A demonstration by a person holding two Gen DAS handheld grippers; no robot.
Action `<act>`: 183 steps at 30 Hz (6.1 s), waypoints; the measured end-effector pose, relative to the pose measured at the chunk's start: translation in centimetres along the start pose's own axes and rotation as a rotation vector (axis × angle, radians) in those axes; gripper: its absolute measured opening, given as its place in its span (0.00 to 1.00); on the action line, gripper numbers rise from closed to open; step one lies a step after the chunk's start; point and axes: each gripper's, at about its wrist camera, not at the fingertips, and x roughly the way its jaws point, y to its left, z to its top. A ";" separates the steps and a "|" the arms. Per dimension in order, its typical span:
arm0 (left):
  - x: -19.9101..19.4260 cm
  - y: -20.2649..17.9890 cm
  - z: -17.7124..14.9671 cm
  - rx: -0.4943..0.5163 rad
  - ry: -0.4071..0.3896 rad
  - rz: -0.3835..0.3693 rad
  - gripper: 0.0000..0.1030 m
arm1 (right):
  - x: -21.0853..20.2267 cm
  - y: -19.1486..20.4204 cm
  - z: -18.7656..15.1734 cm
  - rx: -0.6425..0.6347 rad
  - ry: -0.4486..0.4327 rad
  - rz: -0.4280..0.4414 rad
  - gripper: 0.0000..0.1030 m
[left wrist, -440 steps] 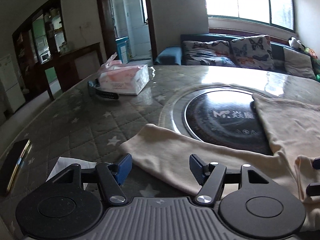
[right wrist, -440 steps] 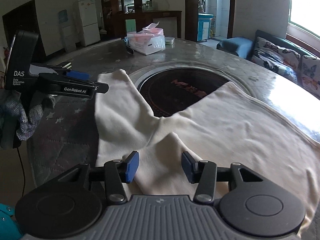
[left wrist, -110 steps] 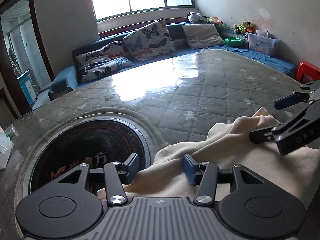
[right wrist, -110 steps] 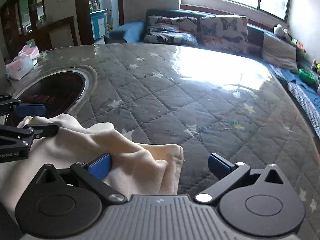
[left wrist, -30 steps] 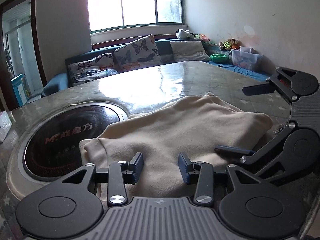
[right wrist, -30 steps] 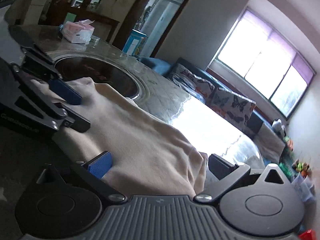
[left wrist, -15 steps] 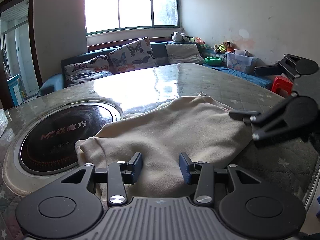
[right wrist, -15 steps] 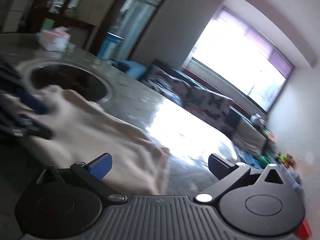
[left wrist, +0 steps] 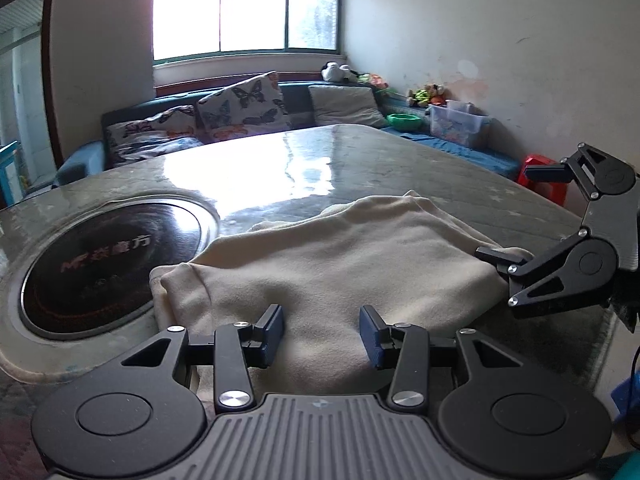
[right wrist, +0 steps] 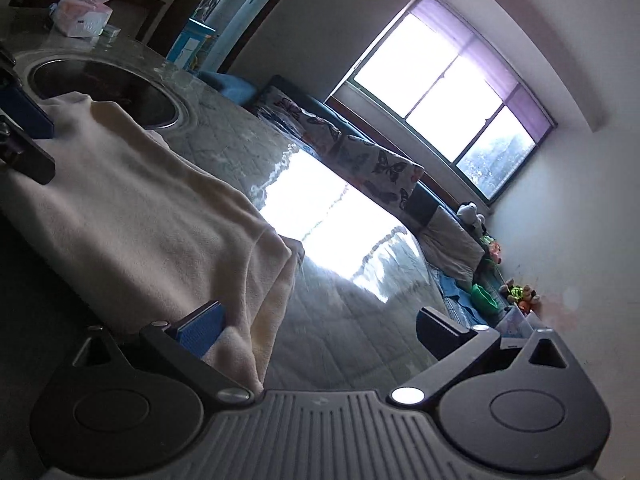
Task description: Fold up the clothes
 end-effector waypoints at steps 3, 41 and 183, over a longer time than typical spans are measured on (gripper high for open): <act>-0.2 0.1 0.4 0.001 0.013 -0.015 0.45 | -0.4 -0.5 0.0 0.023 0.016 0.026 1.00; 3.7 5.9 5.1 -0.115 0.074 0.163 0.45 | 6.2 -3.1 5.8 0.060 -0.002 0.105 1.00; -4.4 11.6 0.7 -0.365 0.145 0.266 0.89 | -4.6 10.6 9.8 -0.206 -0.152 0.889 0.80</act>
